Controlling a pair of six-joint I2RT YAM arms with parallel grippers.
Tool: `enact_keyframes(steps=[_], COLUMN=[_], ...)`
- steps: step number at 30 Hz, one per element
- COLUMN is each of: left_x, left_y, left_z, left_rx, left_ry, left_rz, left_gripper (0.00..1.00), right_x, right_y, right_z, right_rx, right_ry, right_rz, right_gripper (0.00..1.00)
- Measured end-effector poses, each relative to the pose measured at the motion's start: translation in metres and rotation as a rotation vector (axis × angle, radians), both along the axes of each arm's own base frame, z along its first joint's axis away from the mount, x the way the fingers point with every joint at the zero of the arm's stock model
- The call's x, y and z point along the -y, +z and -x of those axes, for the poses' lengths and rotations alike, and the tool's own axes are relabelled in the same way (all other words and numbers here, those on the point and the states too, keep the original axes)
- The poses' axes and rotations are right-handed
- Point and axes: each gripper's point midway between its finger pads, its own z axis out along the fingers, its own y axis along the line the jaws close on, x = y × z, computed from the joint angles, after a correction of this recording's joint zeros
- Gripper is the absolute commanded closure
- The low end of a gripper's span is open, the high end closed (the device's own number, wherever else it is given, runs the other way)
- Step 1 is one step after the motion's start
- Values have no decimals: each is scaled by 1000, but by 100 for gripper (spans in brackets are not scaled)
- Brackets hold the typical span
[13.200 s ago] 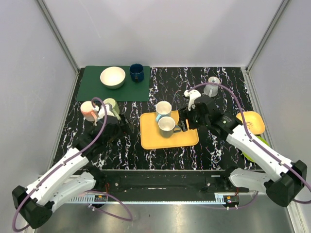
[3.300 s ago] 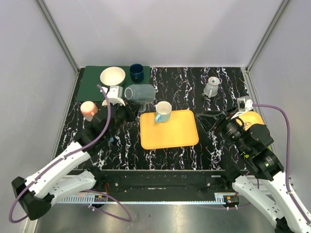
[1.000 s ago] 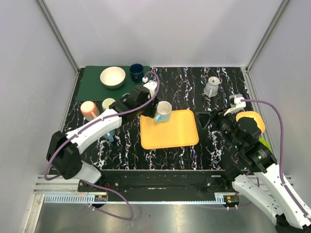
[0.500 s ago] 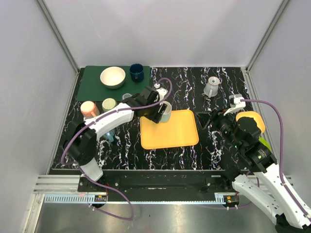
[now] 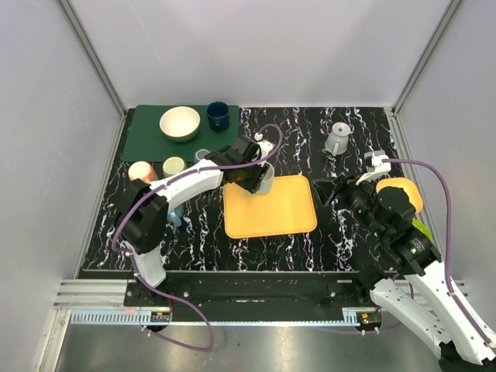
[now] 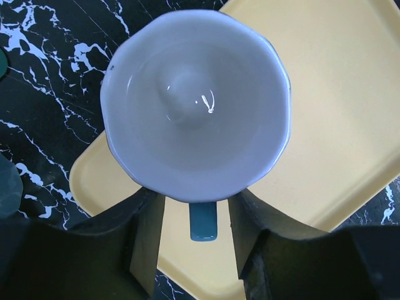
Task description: Turn the mug right side up
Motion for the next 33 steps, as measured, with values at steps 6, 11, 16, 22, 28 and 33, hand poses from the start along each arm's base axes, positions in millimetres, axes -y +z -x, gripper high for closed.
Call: enact_keyframes(steps=[6, 11, 16, 22, 28, 33], left_x=[2, 4, 4, -10, -17, -8], left_y=[-2, -2, -1, 15, 98, 182], left_z=[0, 1, 1, 23, 40, 39], left_rx=[-8, -8, -8, -16, 45, 124], left_ry=[-13, -26, -22, 31, 162, 178], left_rz=[1, 5, 10, 70, 481, 867], left_gripper=[83, 100, 100, 100, 100, 100], right_x=[0, 1, 2, 0, -8, -32], right_y=[-2, -3, -4, -6, -7, -2], right_z=[0, -1, -2, -4, 1, 14], right_rx=[-2, -4, -6, -19, -31, -69], right_ry=[-2, -9, -14, -15, 13, 151], right_rz=[7, 8, 10, 3, -79, -154], right_gripper=[37, 37, 37, 35, 27, 25])
